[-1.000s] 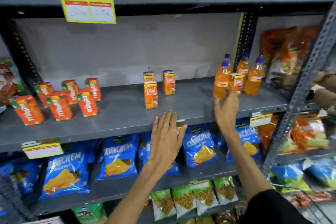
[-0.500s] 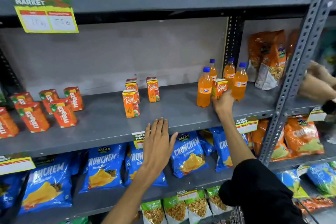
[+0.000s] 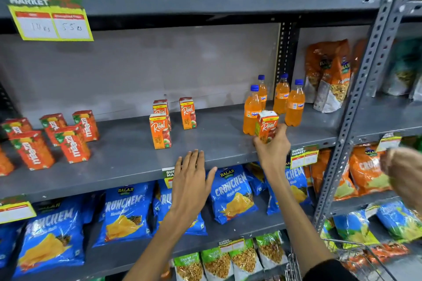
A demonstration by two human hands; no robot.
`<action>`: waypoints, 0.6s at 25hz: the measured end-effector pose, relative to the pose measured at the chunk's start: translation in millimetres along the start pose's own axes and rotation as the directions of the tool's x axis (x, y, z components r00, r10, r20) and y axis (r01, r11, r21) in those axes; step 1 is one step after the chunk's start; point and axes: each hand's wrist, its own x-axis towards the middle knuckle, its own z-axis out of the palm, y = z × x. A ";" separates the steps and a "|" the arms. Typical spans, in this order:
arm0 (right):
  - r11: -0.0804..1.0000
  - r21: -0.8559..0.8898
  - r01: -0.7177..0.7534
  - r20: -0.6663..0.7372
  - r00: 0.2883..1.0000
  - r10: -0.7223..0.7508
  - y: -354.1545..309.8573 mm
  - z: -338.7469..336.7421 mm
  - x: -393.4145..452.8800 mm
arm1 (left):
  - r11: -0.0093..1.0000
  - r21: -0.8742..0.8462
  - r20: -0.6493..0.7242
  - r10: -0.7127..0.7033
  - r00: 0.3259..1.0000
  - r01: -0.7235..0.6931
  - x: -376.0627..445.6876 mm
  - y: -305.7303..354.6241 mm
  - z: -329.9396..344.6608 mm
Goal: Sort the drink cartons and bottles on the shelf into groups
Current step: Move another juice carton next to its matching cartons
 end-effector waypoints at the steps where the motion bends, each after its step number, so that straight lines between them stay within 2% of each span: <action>1: 1.000 -0.009 0.007 0.029 1.000 -0.007 -4.5 5.0 -10.4 | 1.000 0.000 0.001 -0.012 1.000 0.012 -1.1 -4.6 -1.5; 8: 1.000 0.010 0.015 0.315 0.949 -0.018 -53.4 80.4 -39.9 | 0.998 0.011 0.006 -0.067 0.998 0.067 -4.7 -37.0 -8.8; 15: 0.998 -0.050 0.038 0.398 0.917 -0.015 -64.4 145.9 -35.9 | 0.999 0.019 0.013 -0.051 0.999 0.051 -3.3 -40.8 -7.1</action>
